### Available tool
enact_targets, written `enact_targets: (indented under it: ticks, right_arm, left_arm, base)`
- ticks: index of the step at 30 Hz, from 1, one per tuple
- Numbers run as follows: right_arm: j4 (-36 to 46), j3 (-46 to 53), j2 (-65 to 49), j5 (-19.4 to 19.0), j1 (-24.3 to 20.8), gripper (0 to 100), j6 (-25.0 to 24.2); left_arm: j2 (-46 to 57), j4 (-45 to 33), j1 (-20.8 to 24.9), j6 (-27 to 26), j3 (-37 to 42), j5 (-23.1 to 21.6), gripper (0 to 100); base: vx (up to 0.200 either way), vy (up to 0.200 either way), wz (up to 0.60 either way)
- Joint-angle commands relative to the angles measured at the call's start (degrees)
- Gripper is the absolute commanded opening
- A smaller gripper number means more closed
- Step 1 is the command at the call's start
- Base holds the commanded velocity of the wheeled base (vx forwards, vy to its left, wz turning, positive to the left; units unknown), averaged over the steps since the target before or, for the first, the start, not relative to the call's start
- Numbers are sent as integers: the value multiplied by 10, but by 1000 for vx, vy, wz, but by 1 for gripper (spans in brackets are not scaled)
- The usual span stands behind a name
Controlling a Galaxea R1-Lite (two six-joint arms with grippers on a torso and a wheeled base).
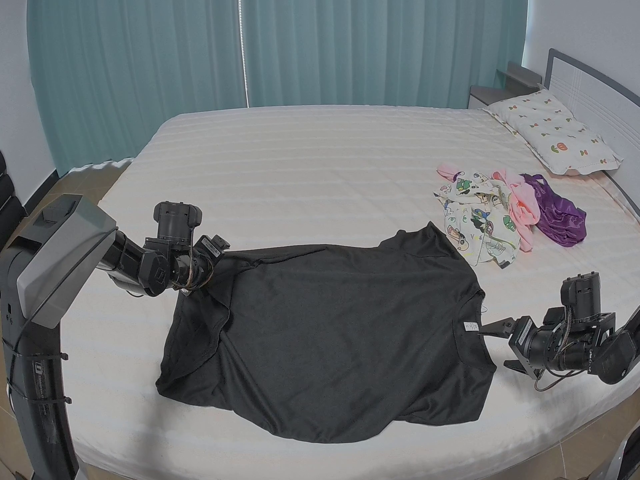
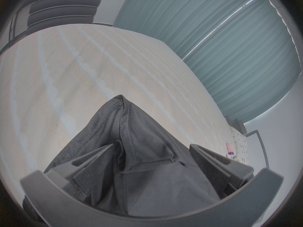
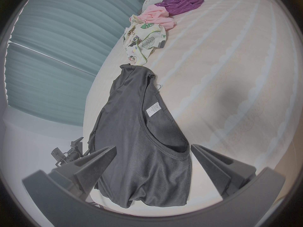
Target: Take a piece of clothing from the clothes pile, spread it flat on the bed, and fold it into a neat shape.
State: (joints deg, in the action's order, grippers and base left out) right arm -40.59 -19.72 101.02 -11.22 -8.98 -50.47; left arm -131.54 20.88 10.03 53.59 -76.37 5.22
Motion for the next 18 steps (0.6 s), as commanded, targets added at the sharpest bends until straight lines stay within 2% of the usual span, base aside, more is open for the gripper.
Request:
enact_targets:
  ticks: [1,10,11,15,18]
  right_arm:
    - [0,0,8,0,-1,100,0]
    - [0,2,6,0,-1,100,-1]
    - [0,2,6,1,-1,100,0]
    - [0,2,6,1,1,100,0]
    - [0,1,6,0,2,100,0]
  left_arm:
    - [-9,0,-2,0,-2,1,100]
    - [-34,-2,-3,-1,-40,0,100]
    - [-39,-3,-3,-1,-48,0,0]
    - [-46,-8,-5,-1,-61,1,0]
    - [-43,-9,-23,-7,-63,2,0]
  base:
    - [0,0,0]
    - [0,0,0]
    - [0,0,0]
    - [0,0,0]
    - [0,0,0]
